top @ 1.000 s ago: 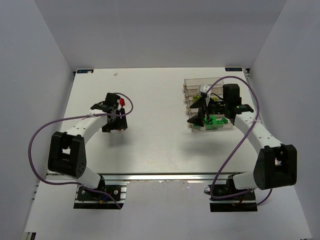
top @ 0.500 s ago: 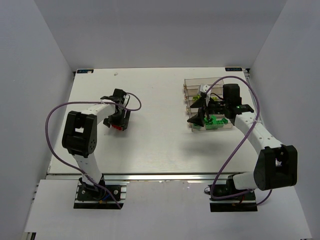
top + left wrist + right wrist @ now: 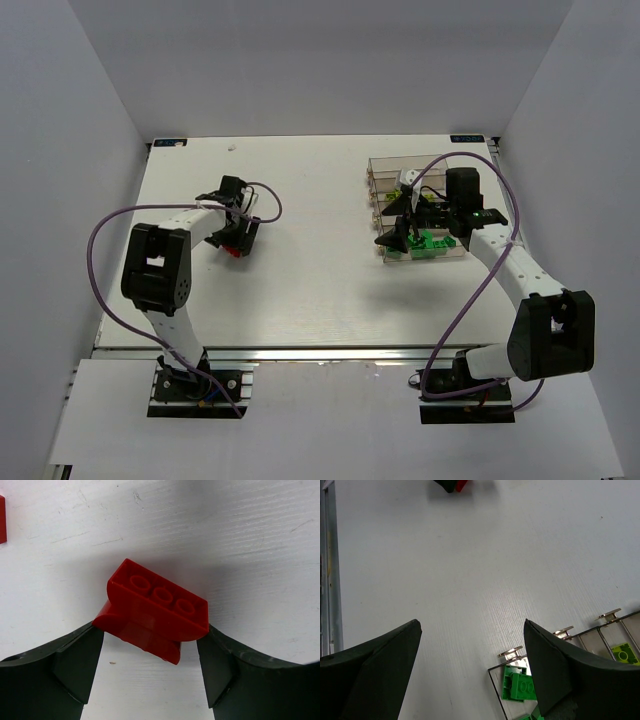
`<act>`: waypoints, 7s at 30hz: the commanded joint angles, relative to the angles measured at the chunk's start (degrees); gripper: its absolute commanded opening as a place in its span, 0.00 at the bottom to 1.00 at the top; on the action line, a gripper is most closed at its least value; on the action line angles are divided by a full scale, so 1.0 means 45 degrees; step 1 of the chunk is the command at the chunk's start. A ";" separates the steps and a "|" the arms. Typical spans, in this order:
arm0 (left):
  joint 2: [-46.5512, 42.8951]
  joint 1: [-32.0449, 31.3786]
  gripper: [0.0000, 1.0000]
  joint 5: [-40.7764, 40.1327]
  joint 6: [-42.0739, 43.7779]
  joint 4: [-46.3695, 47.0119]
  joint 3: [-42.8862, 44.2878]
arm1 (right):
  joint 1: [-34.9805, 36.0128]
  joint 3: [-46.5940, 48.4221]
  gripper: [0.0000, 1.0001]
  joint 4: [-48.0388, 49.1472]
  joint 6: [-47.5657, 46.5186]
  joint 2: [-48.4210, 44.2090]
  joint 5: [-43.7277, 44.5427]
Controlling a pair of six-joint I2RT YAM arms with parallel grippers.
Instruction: Sort the legos into containers by color
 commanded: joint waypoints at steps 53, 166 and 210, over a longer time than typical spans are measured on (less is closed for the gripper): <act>0.0258 0.0550 0.96 0.3014 0.2470 0.0888 0.0908 | 0.0030 0.0588 0.88 0.0361 0.0239 -0.0399 0.0220; -0.4547 -0.4235 0.00 0.4147 -1.9072 1.0497 -0.2842 | 0.5851 0.1858 0.00 0.5049 1.1492 0.1771 0.9734; -0.1950 -0.4176 0.00 0.6353 -1.6183 1.0673 0.0163 | -0.1473 0.9061 0.03 0.4328 0.7193 0.9481 1.0826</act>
